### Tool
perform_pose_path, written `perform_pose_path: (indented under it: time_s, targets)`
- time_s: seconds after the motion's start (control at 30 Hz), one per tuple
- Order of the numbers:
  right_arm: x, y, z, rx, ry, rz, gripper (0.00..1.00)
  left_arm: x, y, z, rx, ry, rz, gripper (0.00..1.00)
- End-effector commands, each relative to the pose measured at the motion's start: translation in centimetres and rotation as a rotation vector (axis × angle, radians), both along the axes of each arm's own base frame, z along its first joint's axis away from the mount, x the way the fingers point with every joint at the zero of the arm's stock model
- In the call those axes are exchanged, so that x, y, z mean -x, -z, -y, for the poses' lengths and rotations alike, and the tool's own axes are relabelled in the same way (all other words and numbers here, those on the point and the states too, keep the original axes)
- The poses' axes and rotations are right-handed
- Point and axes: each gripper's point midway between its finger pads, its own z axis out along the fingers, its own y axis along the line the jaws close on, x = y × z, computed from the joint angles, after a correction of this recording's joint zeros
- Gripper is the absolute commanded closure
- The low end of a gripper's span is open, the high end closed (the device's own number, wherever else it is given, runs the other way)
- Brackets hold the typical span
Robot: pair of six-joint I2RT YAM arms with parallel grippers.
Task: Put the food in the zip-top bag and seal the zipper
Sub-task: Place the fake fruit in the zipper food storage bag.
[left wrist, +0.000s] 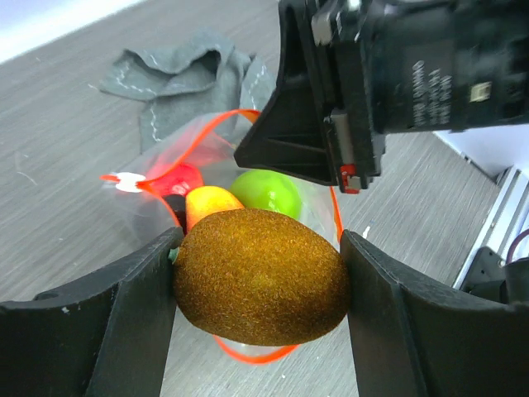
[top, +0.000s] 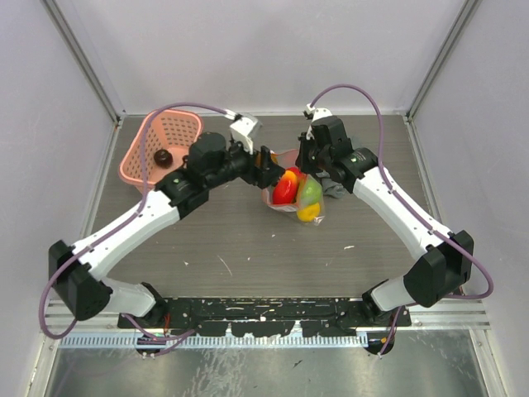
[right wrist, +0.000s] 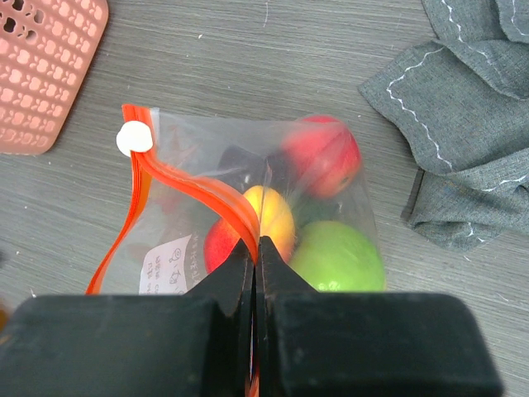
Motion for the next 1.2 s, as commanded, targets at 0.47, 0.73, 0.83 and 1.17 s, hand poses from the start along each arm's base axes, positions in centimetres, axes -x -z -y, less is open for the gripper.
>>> perform_pose_path:
  time_s: [0.47, 0.73, 0.83, 1.17]
  targets:
    - [-0.3, -4.1, -0.9, -0.087, -0.018, 0.088, 0.99, -0.3, 6.7, 6.0, -0.109, 0.124, -0.024, 0.31]
    - [-0.5, -3.9, -0.8, -0.076, -0.021, 0.093, 0.99, 0.6, 6.4, 5.6, -0.126, 0.137, -0.045, 0.11]
    - [-0.6, -3.8, -0.8, -0.072, -0.020, 0.096, 0.99, 0.8, 5.8, 5.2, -0.130, 0.128, -0.049, 0.09]
    - [-0.6, -3.1, -0.5, -0.053, -0.011, 0.093, 0.99, 0.7, 1.0, 0.5, -0.127, -0.043, -0.002, 0.05]
